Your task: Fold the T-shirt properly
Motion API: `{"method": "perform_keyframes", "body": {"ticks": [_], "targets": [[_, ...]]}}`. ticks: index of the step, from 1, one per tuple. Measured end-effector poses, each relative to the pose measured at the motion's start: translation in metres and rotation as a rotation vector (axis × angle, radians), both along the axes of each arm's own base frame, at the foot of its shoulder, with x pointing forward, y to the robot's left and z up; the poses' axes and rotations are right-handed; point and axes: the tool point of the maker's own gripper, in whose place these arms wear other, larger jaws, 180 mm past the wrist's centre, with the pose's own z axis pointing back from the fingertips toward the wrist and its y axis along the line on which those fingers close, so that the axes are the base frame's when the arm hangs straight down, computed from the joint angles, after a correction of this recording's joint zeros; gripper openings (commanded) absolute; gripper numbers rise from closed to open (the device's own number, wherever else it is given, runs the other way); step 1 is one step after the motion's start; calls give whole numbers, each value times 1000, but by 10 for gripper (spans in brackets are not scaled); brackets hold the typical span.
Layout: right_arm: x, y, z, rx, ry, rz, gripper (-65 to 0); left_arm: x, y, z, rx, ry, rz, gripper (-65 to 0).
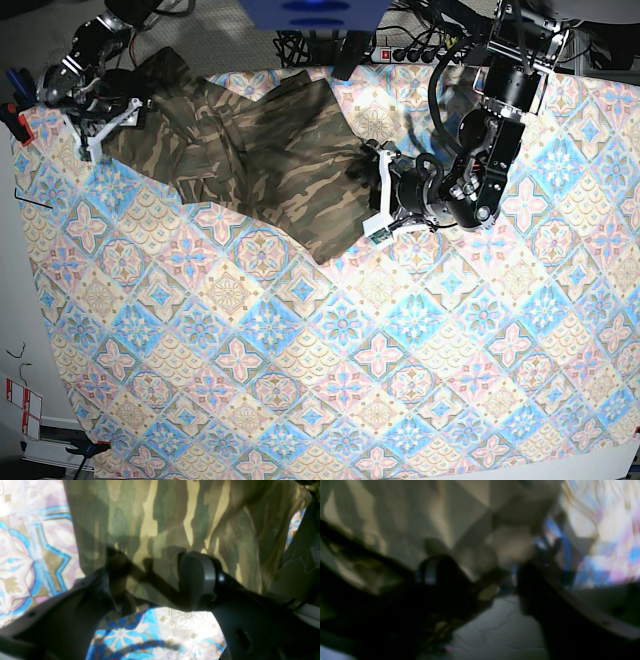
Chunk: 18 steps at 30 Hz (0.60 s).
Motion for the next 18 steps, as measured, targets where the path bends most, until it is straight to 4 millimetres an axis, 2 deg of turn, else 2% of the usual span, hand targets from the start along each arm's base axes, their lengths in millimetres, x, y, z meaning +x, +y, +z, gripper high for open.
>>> {"method": "perform_keyframes", "body": {"ticks": [3,7,13,18], "targets": [[7,15,-3,-17,67,118,-441,-1,-2,0,-2,1,-2,-277],[10,26,-4,-56,127,208,-528,-1,-2,0,-3,2,-3,-277],[12,28,-3,-64,143,224,-586,-22,-24,-6,-22,35,-60,-315],[29,26,8,-70,171,194,-611,-23,-40,-4,-54,39,-64,-319]]}}
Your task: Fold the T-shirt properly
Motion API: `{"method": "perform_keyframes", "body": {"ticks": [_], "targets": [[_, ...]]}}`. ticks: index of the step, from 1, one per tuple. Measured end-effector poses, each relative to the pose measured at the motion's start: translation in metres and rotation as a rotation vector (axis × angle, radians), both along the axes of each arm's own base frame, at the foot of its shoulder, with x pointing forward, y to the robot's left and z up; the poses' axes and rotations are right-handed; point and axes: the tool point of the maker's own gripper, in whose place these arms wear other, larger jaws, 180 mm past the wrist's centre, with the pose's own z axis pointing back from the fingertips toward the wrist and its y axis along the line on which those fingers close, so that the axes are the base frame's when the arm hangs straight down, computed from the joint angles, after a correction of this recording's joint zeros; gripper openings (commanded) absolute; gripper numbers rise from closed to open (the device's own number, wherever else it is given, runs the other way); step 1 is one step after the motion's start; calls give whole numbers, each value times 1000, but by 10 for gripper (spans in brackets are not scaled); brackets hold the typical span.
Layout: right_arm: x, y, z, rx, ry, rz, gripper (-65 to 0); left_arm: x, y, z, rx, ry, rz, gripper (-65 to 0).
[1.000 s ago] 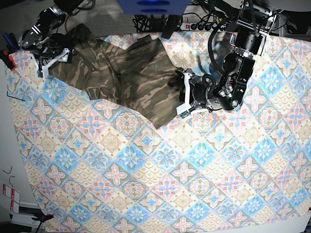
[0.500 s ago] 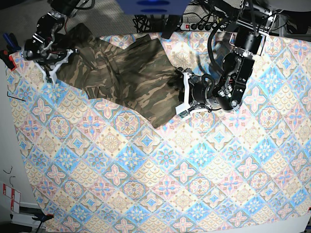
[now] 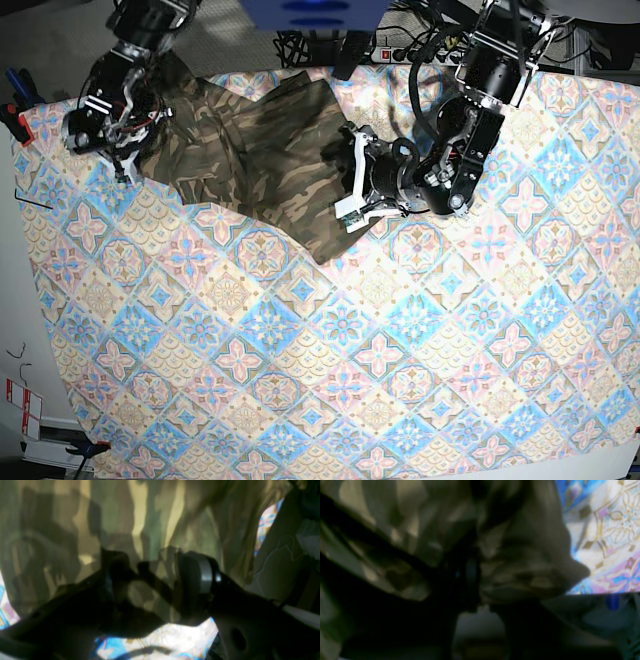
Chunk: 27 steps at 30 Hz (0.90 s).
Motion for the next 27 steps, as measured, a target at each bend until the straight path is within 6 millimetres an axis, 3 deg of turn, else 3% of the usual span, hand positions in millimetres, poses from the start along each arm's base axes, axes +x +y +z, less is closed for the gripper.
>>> {"method": "perform_keyframes", "body": {"ticks": [4,7,11,13,16,20,23,25,27], "targets": [[49,14,11,90,-162,-3,-611,1,-12,4,-26,-1,-1,-318],[78,11,25,90,-221,7,-611,-2,-27,4,-55,14,-3,-318],[86,1,32,64,-231,6,-611,-2,-43,-19,-54,105,20,-318],[86,1,32,59,-217,6,-611,3,-58,-21,-76,132,18,-319],[102,5,39,67,-253,9,-611,9,-71,-19,-102,127,26,-318],[110,-5,48,15,-268,22,-611,12,-72,-17,-110,127,31,-322],[108,3,48,-14,-243,100,-611,13,-69,-17,-95,130,26,-322],[123,11,63,-49,-277,197,-611,18,-63,-17,-105,136,64,-322],[137,23,85,-87,-362,284,-610,26,-41,-21,-96,139,123,-322]]}}
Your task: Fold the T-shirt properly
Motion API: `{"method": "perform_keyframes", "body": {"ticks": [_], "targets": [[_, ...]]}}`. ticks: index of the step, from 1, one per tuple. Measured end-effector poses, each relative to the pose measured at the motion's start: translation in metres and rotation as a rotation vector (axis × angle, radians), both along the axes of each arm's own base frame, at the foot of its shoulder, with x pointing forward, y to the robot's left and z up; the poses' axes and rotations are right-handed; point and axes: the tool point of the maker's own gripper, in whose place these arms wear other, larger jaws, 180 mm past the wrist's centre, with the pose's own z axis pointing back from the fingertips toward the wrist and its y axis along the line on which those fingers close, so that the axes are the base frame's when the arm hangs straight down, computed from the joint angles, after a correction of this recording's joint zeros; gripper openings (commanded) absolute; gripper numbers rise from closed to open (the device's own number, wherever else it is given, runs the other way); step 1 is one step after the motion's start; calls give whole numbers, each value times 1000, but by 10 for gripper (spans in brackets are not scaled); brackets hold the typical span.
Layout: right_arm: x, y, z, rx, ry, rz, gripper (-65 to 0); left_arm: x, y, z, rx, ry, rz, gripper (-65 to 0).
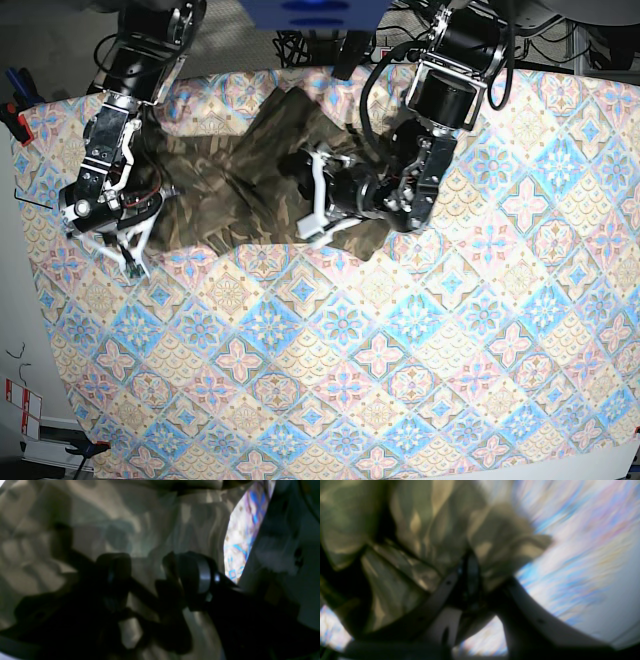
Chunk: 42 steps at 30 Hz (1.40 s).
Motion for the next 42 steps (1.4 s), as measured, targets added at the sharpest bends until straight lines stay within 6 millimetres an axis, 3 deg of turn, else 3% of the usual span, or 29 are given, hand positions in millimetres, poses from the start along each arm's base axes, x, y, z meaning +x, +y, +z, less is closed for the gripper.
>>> {"method": "perform_keyframes", "body": {"ticks": [2,5,9,14,16,21,25,30,33,36,38,40,42], "targets": [[-3,17,13,-32,-34,74,-610,8,23,-2,29,8,42,-322],[-18,41,13,-40,-18,156,-610,19,59,-4,63,18,108,-322],[-4,50,23,-49,-60,198,-610,28,92,1,141,-31,131,-322],[-16,80,11,-38,-18,296,-610,13,121,6,261,-57,84,-323],[-12,86,14,-26,-33,310,-610,16,132,19,269,-90,132,-323],[-13,76,14,-56,-24,295,-609,39,194,65,369,-217,292,-323],[-8,81,17,-29,-47,293,-567,48,207,82,383,-277,309,-318],[-8,37,22,-58,-52,156,-350,46,234,83,460,-278,303,-317],[-16,1,22,-56,-51,23,-236,47,234,84,453,-288,305,-317],[-35,-35,7,-45,-1,-114,-211,47,238,85,461,-297,298,-317],[-50,-48,-10,-22,55,-177,-211,48,244,86,475,-302,302,-316],[-56,-54,-25,14,90,-221,-211,49,249,86,498,-314,309,-316],[-55,-46,-42,92,89,-248,-211,53,256,84,538,-331,318,-313]]}}
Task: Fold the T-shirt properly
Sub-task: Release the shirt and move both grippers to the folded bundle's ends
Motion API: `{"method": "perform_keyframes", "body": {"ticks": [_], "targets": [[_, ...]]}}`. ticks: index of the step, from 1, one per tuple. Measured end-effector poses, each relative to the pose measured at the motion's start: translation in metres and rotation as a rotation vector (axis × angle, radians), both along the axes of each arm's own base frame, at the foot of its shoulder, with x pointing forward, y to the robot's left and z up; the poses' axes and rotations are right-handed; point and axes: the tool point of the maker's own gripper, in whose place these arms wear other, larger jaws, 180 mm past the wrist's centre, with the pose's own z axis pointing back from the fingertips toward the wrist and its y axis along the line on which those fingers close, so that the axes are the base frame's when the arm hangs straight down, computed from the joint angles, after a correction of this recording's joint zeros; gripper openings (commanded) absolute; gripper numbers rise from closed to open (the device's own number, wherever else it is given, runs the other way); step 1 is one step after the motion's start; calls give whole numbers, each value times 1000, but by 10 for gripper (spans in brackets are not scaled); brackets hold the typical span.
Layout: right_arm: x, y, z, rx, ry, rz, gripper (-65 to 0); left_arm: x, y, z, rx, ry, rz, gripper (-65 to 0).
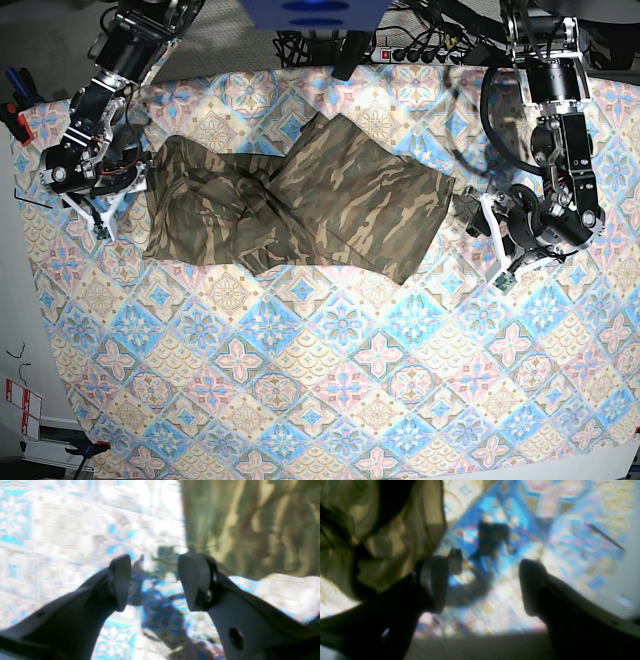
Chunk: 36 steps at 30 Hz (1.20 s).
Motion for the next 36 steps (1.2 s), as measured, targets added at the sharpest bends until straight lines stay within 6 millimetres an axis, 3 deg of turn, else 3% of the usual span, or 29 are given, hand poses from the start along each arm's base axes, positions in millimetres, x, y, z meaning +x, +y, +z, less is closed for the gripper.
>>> {"method": "perform_keyframes", "body": {"ticks": [5,12,15,18,28,31,36], "targets": [[-23,29,-35,113,78,-35,-211,-4,17,-24,64,51,34,-275],[9,58,-16,309,-35,-46,-211,0,7,-32,13,58,39,-275],[37,46,9,363,-125,-73,-211,-5,1,-38,24,82,14,-275],[46,19,27,363,-168,-132,-211,-3,-13,-38,7,77,-26,-275],[29,10,19,412,-179,-220,-211,-5,-17,-41,12,86,-39,-275],[12,23,5,454,-136,-228,-211,-5,-17,-41,13,85,-39,-275],[5,61,-23,591,-67,-232,-211,-5,-17,-41,12,85,-40,-275]]}}
